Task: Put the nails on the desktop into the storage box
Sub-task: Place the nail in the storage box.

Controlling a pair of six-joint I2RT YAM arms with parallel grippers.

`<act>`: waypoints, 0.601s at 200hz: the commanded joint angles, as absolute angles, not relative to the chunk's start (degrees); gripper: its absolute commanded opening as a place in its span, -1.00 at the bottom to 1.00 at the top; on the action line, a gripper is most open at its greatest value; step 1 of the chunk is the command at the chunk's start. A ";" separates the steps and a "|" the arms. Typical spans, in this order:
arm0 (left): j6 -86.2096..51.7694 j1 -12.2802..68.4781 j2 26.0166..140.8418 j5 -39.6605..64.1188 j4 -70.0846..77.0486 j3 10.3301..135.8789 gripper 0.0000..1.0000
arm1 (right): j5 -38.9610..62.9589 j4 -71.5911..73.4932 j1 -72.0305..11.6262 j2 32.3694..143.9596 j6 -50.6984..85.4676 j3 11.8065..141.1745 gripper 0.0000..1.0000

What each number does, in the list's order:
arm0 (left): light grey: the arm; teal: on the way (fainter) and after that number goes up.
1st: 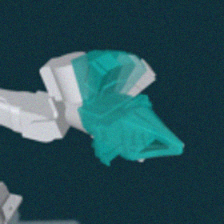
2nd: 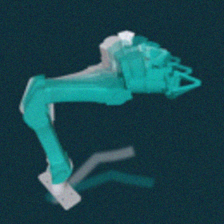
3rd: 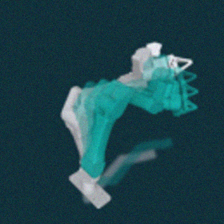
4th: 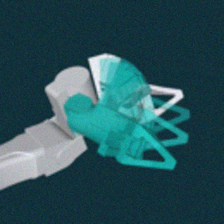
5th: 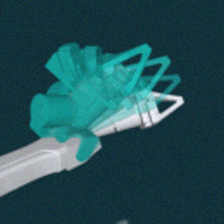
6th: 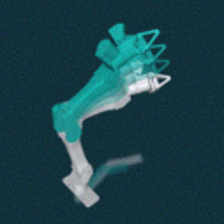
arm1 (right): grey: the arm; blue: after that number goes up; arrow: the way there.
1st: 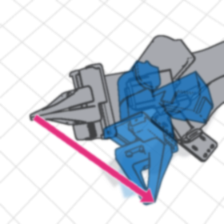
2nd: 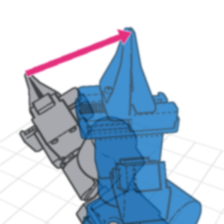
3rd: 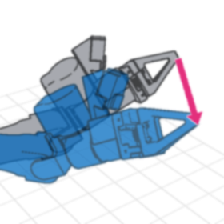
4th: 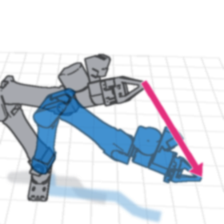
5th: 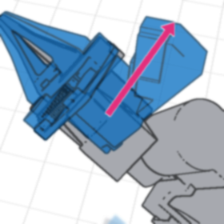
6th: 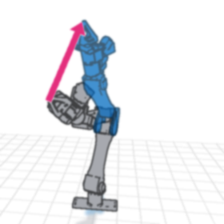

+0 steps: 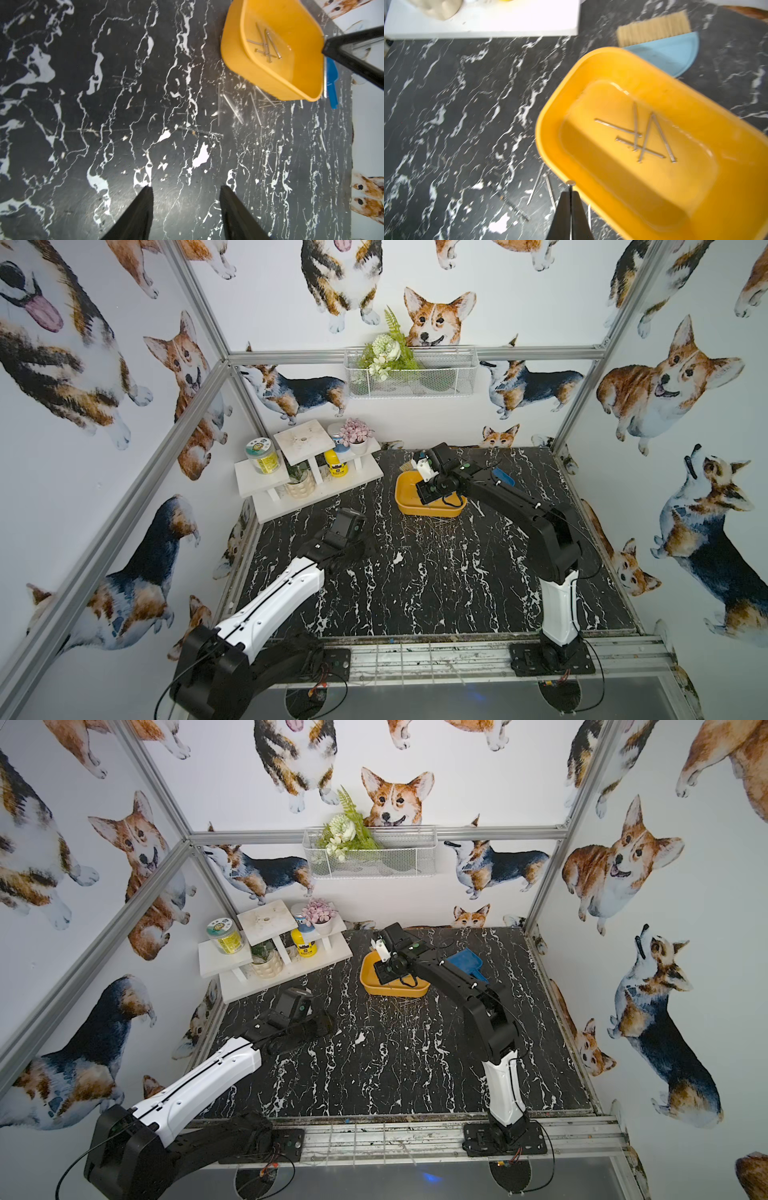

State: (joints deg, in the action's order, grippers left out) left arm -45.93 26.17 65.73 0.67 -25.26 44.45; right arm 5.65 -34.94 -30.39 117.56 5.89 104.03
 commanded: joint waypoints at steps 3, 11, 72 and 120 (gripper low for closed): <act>-44.31 26.11 67.20 2.13 -23.79 45.77 0.14 | 2.68 -36.47 -28.19 121.46 6.40 108.27 -1.00; -44.00 26.18 67.77 2.36 -23.71 46.24 0.14 | 1.92 -36.77 -27.72 122.97 6.40 109.84 -1.00; -42.71 26.19 71.48 3.86 -22.94 48.49 0.13 | -1.71 -38.47 -25.36 131.73 6.24 119.81 -1.00; -41.90 26.28 74.47 4.14 -22.81 50.73 0.11 | -1.72 -39.50 -24.79 133.38 6.14 123.34 -0.38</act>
